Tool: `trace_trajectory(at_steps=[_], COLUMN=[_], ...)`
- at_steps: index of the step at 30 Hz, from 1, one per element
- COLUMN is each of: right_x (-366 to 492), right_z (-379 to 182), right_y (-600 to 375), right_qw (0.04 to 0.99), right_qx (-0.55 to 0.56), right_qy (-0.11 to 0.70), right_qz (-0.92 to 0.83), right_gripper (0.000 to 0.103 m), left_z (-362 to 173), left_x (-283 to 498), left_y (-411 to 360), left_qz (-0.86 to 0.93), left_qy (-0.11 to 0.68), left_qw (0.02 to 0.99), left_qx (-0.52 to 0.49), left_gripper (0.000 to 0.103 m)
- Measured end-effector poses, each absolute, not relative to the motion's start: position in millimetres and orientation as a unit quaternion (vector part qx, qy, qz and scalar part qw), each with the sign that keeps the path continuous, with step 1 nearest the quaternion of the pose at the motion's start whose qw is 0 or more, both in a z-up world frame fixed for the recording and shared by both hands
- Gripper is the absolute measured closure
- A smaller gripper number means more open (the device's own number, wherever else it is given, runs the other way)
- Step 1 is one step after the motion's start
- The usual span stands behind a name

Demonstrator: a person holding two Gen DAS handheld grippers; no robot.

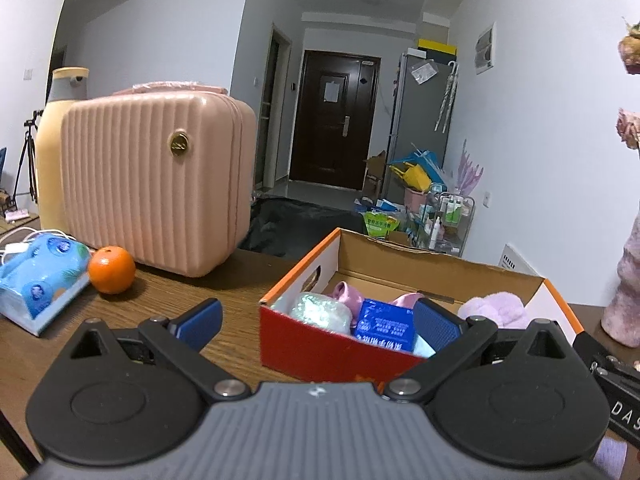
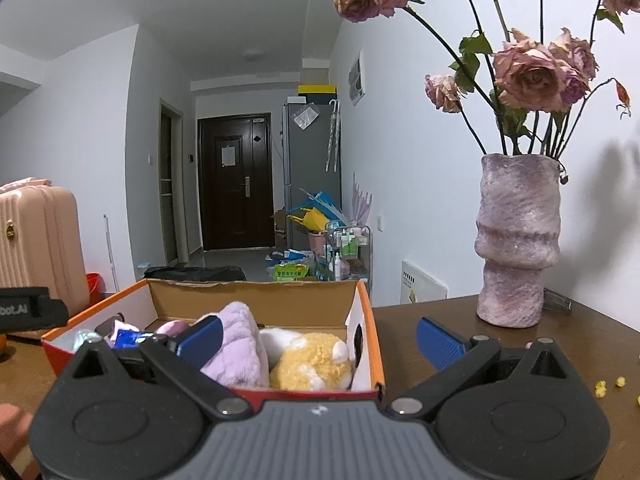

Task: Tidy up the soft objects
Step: 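Withdraw both tools from the box toward the pink sponge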

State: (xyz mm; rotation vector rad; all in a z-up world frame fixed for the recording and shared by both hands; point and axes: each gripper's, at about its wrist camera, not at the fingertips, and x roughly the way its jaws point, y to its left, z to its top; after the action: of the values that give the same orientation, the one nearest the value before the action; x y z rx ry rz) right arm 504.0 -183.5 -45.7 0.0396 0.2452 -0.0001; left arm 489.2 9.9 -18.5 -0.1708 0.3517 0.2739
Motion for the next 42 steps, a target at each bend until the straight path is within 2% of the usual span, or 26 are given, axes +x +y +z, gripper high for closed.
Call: trace_trajectory(at_steps=[23,42], right_x=[410,365], right_z=[-50,-55], right_y=[-182,-180], right_qw=[0.990,0.986], right_qx=[0.000,-0.017], right_qy=[0.141,0.157], right_qz=[0.028,0.043], right_gripper=[0.000,0.000], left_z=[-26,-32], left_x=[381,331], left_y=[39,47], left_qz=[0.116,0.097], left_qy=[0.199,0.215], left_qw=[0.971,0.971], left_qx=[-0.064,-0.042], left_gripper=[0.000,0.000])
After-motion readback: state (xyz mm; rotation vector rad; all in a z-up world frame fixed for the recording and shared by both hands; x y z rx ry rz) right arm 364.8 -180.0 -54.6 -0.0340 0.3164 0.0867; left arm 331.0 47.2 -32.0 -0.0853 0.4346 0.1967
